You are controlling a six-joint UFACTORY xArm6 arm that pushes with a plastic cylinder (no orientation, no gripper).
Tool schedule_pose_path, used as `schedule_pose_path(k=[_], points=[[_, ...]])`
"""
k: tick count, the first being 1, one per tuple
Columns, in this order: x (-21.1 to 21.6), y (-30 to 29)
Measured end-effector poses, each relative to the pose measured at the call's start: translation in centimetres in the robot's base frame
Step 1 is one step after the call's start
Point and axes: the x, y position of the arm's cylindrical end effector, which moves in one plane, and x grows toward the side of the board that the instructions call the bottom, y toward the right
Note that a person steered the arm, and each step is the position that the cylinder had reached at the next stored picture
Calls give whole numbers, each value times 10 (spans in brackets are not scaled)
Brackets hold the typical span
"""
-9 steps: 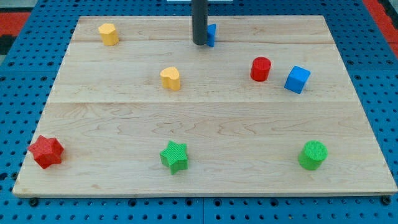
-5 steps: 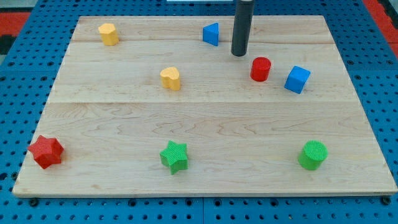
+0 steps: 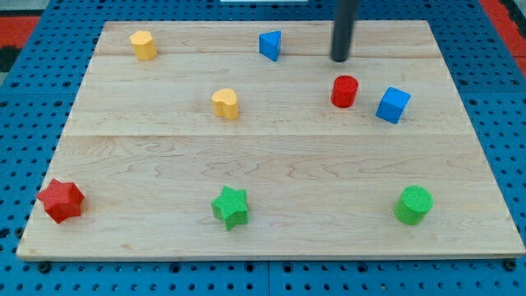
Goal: Place the yellow heart diagonally top right of the red circle
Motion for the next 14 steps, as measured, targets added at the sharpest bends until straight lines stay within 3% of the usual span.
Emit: schedule_pose_path(k=[1, 3, 4, 5, 6, 8, 9, 11, 12, 13, 14], points=[[24, -11], [29, -243], [84, -272], [120, -246], [114, -177], [43, -132], [30, -155], [2, -38], [-11, -6], [29, -22], [21, -98]])
